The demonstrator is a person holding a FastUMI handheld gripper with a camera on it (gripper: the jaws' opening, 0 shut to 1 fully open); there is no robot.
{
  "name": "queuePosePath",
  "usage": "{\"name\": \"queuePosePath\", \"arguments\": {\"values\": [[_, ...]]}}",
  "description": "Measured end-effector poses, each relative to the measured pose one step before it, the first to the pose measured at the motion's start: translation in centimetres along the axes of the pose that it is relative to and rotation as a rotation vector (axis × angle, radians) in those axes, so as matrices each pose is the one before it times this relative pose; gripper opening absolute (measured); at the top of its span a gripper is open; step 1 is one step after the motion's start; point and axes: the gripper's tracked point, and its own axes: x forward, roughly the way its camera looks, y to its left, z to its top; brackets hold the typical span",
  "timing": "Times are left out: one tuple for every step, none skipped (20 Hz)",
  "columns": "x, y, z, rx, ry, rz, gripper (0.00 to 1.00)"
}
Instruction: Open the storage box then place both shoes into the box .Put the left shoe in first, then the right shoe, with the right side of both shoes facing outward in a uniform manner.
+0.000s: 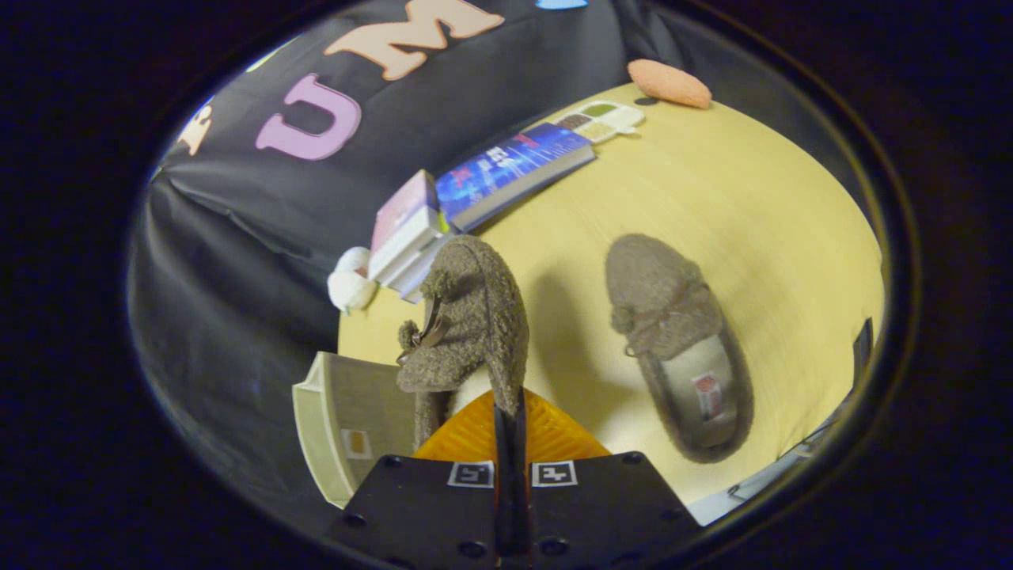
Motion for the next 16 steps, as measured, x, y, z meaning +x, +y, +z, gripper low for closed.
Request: {"name": "queuePosePath", "arguments": {"values": [[-0.408, 2.026, 0.376, -0.01507, -0.00843, 0.03093, 0.04], [-0.296, 2.094, 0.383, -0.01272, -0.00673, 0.03090, 0.04], [-0.314, 2.080, 0.285, -0.00976, -0.00296, 0.03172, 0.04], [-0.288, 2.200, 0.133, -0.00990, -0.00137, 0.03336, 0.04], [-0.140, 2.035, 0.052, -0.01077, 0.00174, 0.03362, 0.04], [0.008, 2.034, -0.097, -0.01215, 0.00417, 0.03097, 0.04], [0.106, 1.808, -0.285, -0.01365, 0.00764, 0.02828, 0.04], [0.157, 1.813, -0.403, -0.00961, 0.00733, 0.02491, 0.04], [0.450, 1.513, -0.507, -0.00863, 0.01393, 0.02441, 0.04], [0.371, 1.645, -0.986, -0.00626, 0.01568, 0.02446, 0.04], [0.606, 1.387, -1.020, -0.00293, 0.02158, 0.02028, 0.04], [0.871, 0.924, -0.991, -0.00257, 0.02439, 0.01454, 0.04], [0.828, 0.848, -1.016, -0.00111, 0.02614, 0.00691, 0.04], [0.889, 0.507, -1.218, -0.00322, 0.02401, 0.00284, 0.04], [0.875, 0.382, -1.088, -0.00477, 0.02391, 0.00116, 0.04], [0.775, 0.349, -1.235, -0.00196, 0.02498, 0.00143, 0.04]]}}
